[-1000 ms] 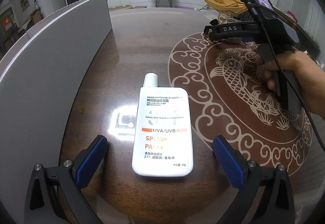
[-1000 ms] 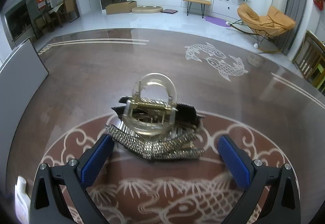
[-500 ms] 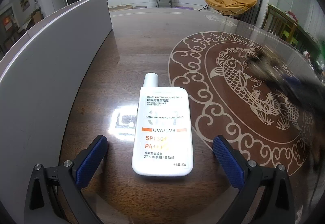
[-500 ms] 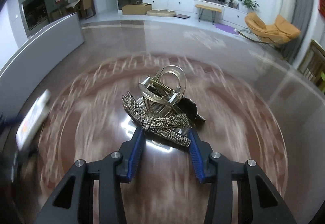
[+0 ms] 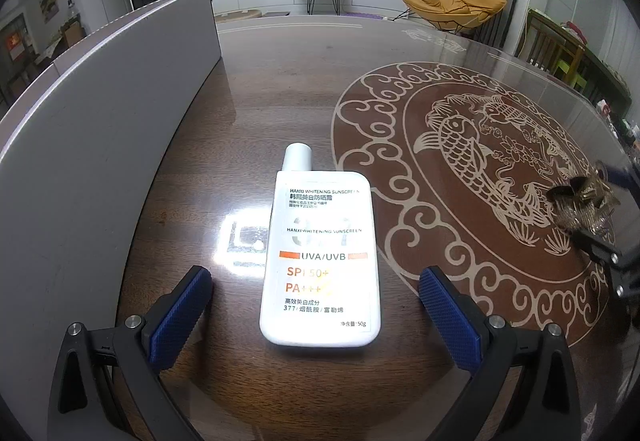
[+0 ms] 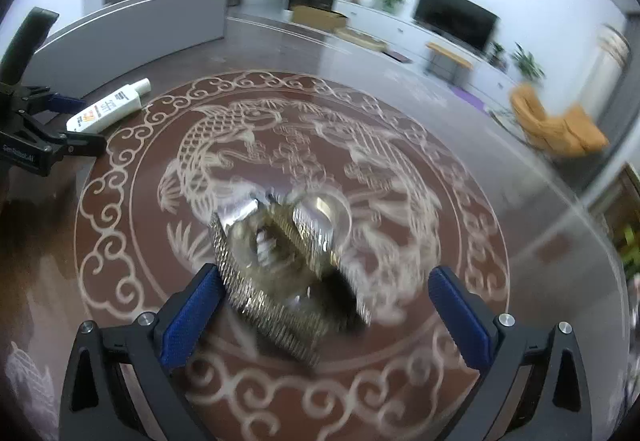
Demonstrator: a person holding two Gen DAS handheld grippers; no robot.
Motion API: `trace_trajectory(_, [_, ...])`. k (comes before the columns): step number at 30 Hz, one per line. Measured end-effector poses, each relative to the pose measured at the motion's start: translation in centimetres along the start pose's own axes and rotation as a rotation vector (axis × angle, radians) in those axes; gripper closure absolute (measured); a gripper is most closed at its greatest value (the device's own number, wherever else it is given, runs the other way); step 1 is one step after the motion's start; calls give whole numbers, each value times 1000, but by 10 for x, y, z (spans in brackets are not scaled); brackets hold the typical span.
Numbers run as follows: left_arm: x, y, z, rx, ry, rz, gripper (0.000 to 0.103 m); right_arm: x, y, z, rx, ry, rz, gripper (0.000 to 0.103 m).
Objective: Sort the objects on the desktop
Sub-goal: 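Grasp the sunscreen bottle with the left gripper while the right gripper grasps the metal claw clip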
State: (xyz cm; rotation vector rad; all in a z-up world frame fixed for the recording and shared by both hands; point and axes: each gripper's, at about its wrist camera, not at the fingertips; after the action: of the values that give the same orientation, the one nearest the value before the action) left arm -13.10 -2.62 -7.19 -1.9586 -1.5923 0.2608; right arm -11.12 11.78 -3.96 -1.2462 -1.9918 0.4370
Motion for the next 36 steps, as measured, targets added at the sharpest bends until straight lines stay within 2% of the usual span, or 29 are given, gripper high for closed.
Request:
trace_trajectory(5, [0, 0, 0, 0, 0, 0, 0, -12, -16, 10, 8, -114, -32, 2])
trace_trajectory(8, [0, 0, 0, 0, -1, 0, 0, -22, -20, 11, -36, -156, 22, 2])
trace_trajectory(10, [0, 0, 0, 0, -1, -1, 0, -22, -21, 17, -97, -169, 95, 1])
trace_trajectory(14, [1, 0, 1, 0, 0, -1, 0, -38, -12, -2, -159, -136, 160, 0])
trace_trajectory(20, [1, 0, 1, 0, 0, -2, 0, -52, 0, -22, -192, -205, 129, 0])
trace_trajectory(24, [1, 1, 0, -2, 8, 0, 0, -34, 11, -34, -210, -303, 132, 0])
trace_trajectory(30, [3, 1, 1, -20, 14, 11, 0, -7, -1, -42, -154, -213, 154, 0])
trace_trajectory(33, [3, -3, 3, -72, 26, 18, 0, -20, -12, -32, -157, -233, 197, 0])
trace_trajectory(34, [2, -4, 3, -90, 38, 28, 0, -30, -16, -27, -172, -200, 173, 1])
trace_trajectory(35, [3, -3, 1, -86, 43, 31, 0, -39, -18, -24, -180, -156, 143, 8])
trace_trajectory(36, [2, -1, -2, -64, 42, 41, 14, -47, -18, -23, -181, -128, 120, 20])
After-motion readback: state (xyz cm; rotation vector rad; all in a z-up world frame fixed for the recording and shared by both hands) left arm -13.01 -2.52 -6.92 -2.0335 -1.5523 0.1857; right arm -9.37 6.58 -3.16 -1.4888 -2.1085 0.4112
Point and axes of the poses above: each gripper's, at about its wrist camera, not at the fingertips, and z roughly the way its jaws point, x to its right, y to its underside, and after that the axes turned 15 degrees about y, right-handed
